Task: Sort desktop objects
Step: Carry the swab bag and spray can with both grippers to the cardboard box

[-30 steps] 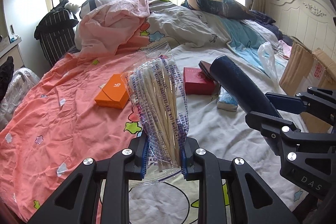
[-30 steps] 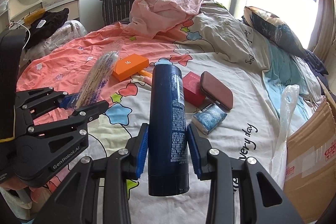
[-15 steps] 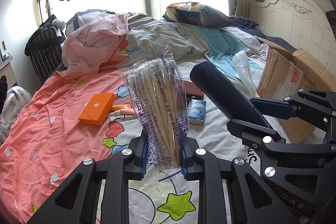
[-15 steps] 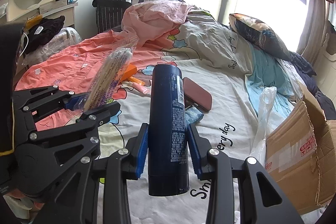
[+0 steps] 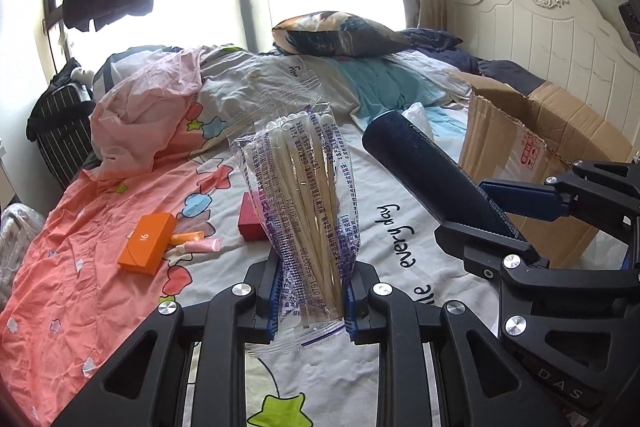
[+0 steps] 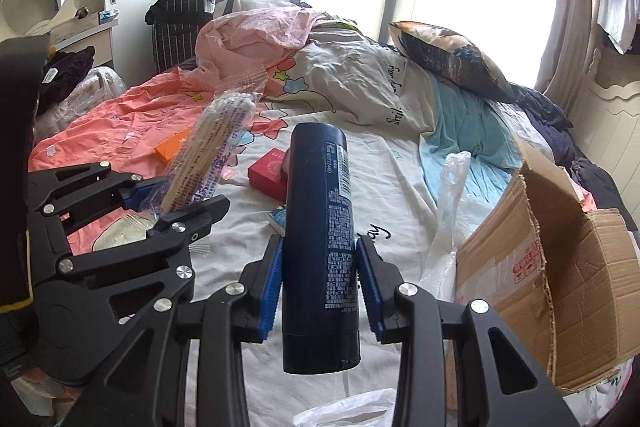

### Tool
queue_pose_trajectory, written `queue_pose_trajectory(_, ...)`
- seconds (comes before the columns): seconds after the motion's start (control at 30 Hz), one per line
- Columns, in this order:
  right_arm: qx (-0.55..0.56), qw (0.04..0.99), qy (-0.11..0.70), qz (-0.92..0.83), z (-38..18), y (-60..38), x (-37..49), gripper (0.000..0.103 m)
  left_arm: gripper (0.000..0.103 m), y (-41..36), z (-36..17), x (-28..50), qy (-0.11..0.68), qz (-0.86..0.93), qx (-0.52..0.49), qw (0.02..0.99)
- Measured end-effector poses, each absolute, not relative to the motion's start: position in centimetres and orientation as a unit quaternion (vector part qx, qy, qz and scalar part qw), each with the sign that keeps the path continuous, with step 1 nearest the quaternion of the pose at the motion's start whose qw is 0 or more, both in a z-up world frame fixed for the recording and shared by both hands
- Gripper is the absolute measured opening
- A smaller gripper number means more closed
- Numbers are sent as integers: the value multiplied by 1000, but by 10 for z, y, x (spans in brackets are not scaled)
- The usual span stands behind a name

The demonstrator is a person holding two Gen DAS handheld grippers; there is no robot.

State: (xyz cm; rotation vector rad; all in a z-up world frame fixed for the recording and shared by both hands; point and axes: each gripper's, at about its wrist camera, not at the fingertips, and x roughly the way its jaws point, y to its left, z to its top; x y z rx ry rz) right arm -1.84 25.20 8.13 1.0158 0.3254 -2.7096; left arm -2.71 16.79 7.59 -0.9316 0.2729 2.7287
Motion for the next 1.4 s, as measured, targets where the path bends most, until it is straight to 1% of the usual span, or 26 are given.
queue_pose_trajectory(0.33,333,81,97,-934,101,297,-15,34,24,219,99,-38,116,935,-299,151)
queue_pose_trajectory(0.53,318,54,78,-943,124,334,-12,34,24,259,124,-38,133,936,-272,178)
queue_pose_trajectory(0.7,315,17,62,-947,137,371,-11,34,24,301,137,-40,152,929,-259,216)
queue_pose_trajectory(0.9,328,-30,55,-943,137,412,-13,34,24,349,145,-44,173,920,-249,247)
queue_pose_trajectory(1.17,355,-73,52,-931,133,457,-18,34,24,402,144,-54,183,901,-268,287)
queue_pose_trajectory(1.4,380,-85,46,-920,126,483,-26,34,24,430,134,-68,180,882,-310,306)
